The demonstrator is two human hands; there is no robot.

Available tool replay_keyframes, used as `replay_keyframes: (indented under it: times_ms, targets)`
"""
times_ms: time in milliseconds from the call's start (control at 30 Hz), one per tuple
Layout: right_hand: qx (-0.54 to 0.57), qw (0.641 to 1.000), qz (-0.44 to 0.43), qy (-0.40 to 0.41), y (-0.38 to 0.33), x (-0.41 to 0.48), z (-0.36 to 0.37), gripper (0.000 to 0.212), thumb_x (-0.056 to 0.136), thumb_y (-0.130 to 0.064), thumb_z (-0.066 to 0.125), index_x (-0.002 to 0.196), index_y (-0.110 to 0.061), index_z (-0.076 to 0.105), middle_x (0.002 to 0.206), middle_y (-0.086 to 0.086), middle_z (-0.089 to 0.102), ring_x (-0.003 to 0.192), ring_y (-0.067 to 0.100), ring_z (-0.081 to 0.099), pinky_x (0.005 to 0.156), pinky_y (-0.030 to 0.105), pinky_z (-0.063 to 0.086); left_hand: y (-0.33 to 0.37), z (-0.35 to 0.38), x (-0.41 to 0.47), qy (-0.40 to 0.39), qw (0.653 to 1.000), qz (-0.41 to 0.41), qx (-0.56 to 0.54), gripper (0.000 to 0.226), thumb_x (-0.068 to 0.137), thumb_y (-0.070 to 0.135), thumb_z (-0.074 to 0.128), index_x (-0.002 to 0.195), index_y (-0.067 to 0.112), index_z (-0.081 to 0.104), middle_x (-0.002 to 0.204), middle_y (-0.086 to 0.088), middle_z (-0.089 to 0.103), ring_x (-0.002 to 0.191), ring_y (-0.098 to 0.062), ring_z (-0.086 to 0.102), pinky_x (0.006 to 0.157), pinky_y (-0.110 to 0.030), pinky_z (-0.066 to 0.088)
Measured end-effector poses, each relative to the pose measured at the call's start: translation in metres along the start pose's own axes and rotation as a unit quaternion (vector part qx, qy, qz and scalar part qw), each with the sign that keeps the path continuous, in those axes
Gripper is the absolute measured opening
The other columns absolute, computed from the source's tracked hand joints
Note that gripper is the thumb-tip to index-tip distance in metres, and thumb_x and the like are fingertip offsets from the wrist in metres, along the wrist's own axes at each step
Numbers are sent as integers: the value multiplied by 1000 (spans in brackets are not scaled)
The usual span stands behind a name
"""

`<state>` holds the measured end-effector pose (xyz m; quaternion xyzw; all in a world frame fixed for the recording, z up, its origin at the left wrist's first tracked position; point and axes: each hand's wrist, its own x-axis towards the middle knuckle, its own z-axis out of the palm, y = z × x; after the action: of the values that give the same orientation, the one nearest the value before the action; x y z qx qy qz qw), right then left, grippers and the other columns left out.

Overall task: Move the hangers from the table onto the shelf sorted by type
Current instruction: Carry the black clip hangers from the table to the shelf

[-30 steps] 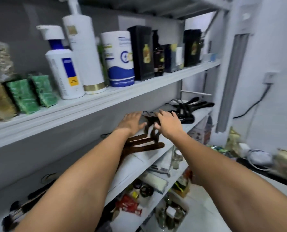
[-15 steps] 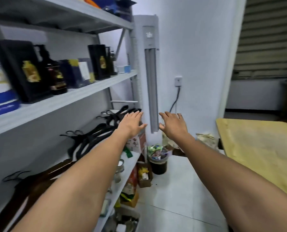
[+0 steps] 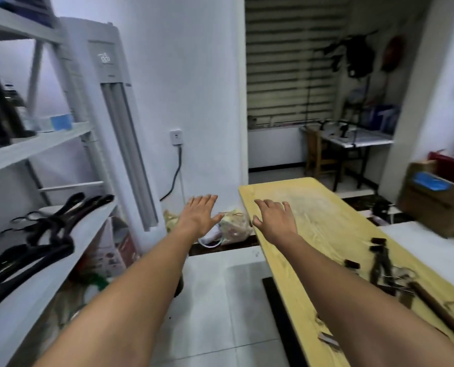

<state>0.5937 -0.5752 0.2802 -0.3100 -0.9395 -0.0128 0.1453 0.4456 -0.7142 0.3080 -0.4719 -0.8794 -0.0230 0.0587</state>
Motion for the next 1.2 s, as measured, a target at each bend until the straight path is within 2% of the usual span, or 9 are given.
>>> replay_keyframes:
  times_ms: [333,533,733,933,1200]
  targets:
    - [-43,988,149,-16,73,33,30,52,100,-39,33,148,-22,28,146,3,42,133,22,40,115,40,17,38,35,122,5,989,145,-33,63,99,48,30,152,19,10,160,-2,13,146,-19,13,121,-35,3]
    - [-46,968,242,-42,95,38,53,53,101,-41,32,150,-22,23,148,3,40,135,23,38,117,41,16,47,67,173,-30,971,230,-60,62,100,45,33,152,19,12,159,-2,14,146,-18,14,120,-33,3]
    - [-46,940,330,-78,127,18,70,55,100,-42,33,150,-22,22,148,5,40,136,25,37,117,42,18,86,103,199,-73,941,322,-78,59,100,43,36,151,21,15,157,1,20,144,-18,18,119,-32,13]
    - [-44,909,405,-91,162,-4,78,55,101,-40,34,150,-20,23,150,6,37,138,27,34,117,43,19,135,125,222,-81,913,388,-100,58,99,41,39,150,22,19,156,1,24,143,-16,20,119,-31,14]
    - [-61,862,496,-83,218,-6,102,49,100,-36,34,145,-15,31,143,8,46,132,28,42,111,41,27,195,151,273,-105,883,444,-109,56,99,39,42,149,23,24,154,3,29,142,-16,23,118,-30,17]
